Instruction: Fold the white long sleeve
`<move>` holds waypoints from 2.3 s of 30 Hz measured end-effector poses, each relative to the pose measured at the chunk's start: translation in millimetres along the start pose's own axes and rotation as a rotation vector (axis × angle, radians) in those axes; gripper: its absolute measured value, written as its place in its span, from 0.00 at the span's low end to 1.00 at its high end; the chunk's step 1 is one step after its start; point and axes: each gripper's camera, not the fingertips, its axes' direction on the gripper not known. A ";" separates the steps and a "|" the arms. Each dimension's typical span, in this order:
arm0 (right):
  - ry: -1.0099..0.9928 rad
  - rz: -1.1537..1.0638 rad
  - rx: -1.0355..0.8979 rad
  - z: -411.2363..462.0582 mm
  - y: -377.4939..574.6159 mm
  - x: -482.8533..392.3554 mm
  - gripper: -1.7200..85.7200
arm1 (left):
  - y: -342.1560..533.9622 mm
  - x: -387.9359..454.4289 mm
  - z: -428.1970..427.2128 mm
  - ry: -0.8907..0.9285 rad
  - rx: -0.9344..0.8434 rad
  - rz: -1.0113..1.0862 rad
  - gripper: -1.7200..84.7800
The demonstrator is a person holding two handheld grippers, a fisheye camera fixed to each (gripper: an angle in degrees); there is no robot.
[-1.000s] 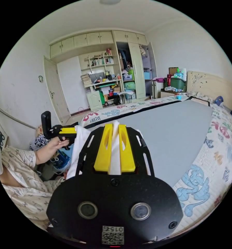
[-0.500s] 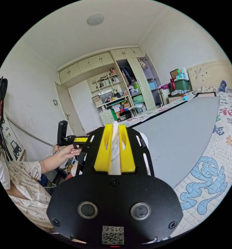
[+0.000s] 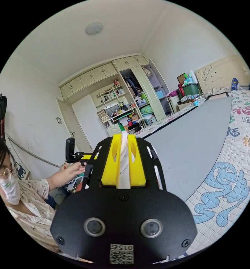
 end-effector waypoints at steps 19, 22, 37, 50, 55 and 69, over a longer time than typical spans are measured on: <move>0.089 0.042 -0.015 96.6 -121.4 -42.7 0.08 | -163.6 -25.7 178.6 0.778 -0.198 0.625 0.03; 0.113 0.030 -0.123 144.3 -132.6 -46.2 0.08 | -134.6 -45.1 173.0 0.793 -0.147 0.570 0.03; 0.579 0.134 0.331 33.3 4.7 -240.8 0.07 | 74.1 -172.7 69.8 0.615 0.291 0.257 0.03; 0.596 -0.220 0.425 47.2 1.3 -410.2 0.07 | 195.2 -310.7 -122.6 0.526 0.804 0.089 0.03; 0.568 -0.266 0.444 53.3 -5.1 -400.0 0.07 | 220.2 -296.6 -146.6 0.479 0.879 0.129 0.03; 0.972 0.103 0.041 153.0 -32.0 -14.1 0.06 | 147.7 -252.2 174.9 0.376 0.379 -0.032 0.03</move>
